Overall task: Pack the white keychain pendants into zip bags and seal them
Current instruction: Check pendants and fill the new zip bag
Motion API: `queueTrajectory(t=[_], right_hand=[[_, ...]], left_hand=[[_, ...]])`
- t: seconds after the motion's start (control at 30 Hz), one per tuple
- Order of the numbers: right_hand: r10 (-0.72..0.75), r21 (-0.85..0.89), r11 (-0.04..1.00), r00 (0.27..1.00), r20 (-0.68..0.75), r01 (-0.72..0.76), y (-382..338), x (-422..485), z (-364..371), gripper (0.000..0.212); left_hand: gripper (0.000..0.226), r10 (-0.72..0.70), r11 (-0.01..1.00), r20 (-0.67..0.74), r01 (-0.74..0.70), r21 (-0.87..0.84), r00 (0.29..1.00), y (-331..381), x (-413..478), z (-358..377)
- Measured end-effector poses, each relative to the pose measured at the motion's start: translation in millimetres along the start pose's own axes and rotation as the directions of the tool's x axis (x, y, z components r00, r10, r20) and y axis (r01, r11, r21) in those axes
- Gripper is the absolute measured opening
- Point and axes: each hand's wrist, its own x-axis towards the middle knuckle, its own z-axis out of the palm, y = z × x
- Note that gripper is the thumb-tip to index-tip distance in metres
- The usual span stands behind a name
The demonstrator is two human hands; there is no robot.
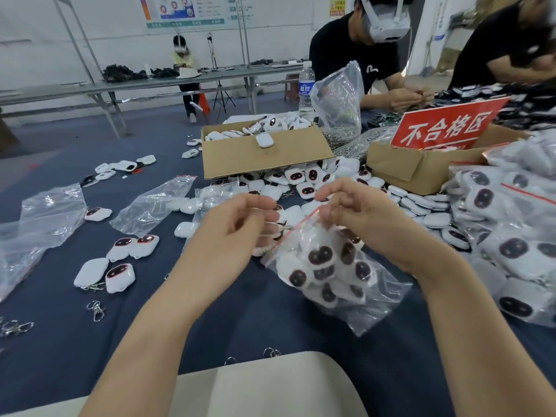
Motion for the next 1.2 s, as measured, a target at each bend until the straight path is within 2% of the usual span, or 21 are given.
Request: queueTrajectory(t=[0.03,0.1,0.17,0.2,0.27,0.37,0.5,0.57,0.77,0.93,1.13,1.2], right_hand=[[-0.017,0.024,1.0,0.999,-0.04,0.018,-1,1,0,0.018],[-0.036,0.102,0.994,0.993,-0.11,0.048,-4,3,0,0.02],[-0.06,0.148,0.985,0.985,-0.159,0.084,-6,3,1,0.02],[-0.071,0.163,0.981,0.981,-0.178,0.101,-7,3,1,0.019],[-0.081,0.2,0.972,0.976,-0.202,0.122,-8,3,2,0.019],[-0.083,0.236,0.963,0.978,-0.191,0.128,-10,3,4,0.018],[-0.098,0.251,0.957,0.978,-0.186,0.144,-12,4,7,0.018],[-0.106,0.262,0.952,0.972,-0.21,0.161,-12,4,7,0.018],[-0.134,0.334,0.912,0.944,-0.303,0.237,-16,4,3,0.013],[-0.15,0.455,0.836,0.925,-0.349,0.307,-24,2,-2,0.008],[-0.176,0.443,0.829,0.911,-0.373,0.342,-32,1,-1,0.012],[-0.172,0.418,0.845,0.91,-0.378,0.333,-34,0,0,0.015]], left_hand=[[0.029,0.039,0.998,-0.043,-0.037,0.045,0.998,-2,1,-5],[0.022,0.033,0.991,-0.08,-0.023,0.13,0.996,-10,4,-15],[0.011,-0.066,0.967,-0.037,0.073,0.244,0.997,-19,5,-26],[0.014,-0.129,0.955,0.004,0.123,0.271,0.992,-24,5,-29],[0.025,-0.19,0.959,0.08,0.168,0.228,0.979,-31,4,-25],[0.034,-0.146,0.986,0.087,0.138,0.091,0.985,-40,5,-3],[0.017,-0.158,0.984,-0.016,0.156,-0.09,0.987,-45,8,12],[0.016,-0.121,0.988,-0.05,0.115,-0.105,0.991,-41,8,9],[0.013,0.138,0.988,-0.174,-0.124,0.091,0.975,-5,1,1],[0.013,0.415,0.895,-0.256,-0.341,0.286,0.873,30,-12,-1],[0.018,0.462,0.867,-0.25,-0.373,0.33,0.851,40,-18,2],[0.018,0.435,0.881,-0.249,-0.352,0.317,0.865,41,-17,0]])
